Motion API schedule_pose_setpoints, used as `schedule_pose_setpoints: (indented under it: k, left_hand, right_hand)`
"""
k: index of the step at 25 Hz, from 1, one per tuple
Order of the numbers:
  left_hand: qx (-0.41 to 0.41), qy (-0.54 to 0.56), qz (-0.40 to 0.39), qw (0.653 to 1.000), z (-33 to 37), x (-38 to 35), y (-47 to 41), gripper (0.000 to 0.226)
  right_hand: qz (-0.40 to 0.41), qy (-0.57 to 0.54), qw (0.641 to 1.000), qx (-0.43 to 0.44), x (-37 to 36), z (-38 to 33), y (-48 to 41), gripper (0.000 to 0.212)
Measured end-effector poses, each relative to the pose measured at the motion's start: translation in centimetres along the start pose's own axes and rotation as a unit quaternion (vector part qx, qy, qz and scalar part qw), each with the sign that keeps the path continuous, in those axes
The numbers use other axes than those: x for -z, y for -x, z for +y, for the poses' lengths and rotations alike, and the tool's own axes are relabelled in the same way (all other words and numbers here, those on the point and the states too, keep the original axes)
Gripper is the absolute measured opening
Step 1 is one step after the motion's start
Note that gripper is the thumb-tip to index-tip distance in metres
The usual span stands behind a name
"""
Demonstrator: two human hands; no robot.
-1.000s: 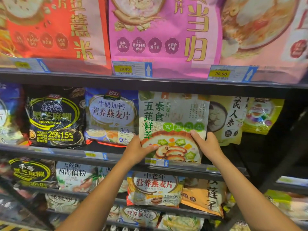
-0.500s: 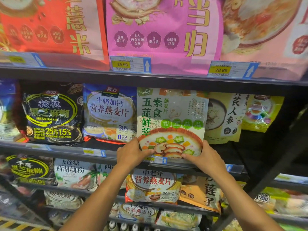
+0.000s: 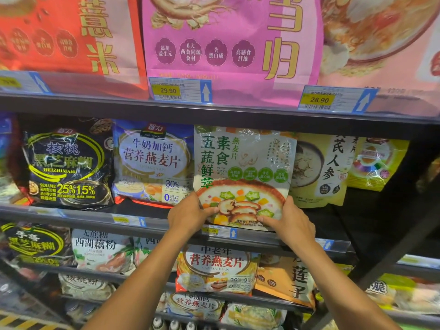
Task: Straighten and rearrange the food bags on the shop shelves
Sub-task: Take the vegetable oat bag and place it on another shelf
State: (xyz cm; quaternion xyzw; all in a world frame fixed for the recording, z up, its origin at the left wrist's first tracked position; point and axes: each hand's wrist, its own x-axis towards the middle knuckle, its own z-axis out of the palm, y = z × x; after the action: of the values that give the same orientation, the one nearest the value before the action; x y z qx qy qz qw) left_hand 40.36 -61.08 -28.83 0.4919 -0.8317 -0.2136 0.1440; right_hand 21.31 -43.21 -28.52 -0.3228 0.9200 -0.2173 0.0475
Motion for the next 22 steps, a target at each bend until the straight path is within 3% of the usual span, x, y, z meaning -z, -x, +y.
schedule_pose_setpoints:
  k: [16,22]
  left_hand:
    - [-0.017,-0.03,0.03,0.999,-1.1,0.0,1.1,0.079]
    - [-0.026,-0.03,-0.004,0.999,-2.1,0.6,1.7,0.079]
  right_hand:
    - [-0.003,-0.004,1.0,0.0,0.2,0.4,0.6,0.073]
    - [0.011,0.004,1.0,-0.005,0.5,0.3,1.6,0.074]
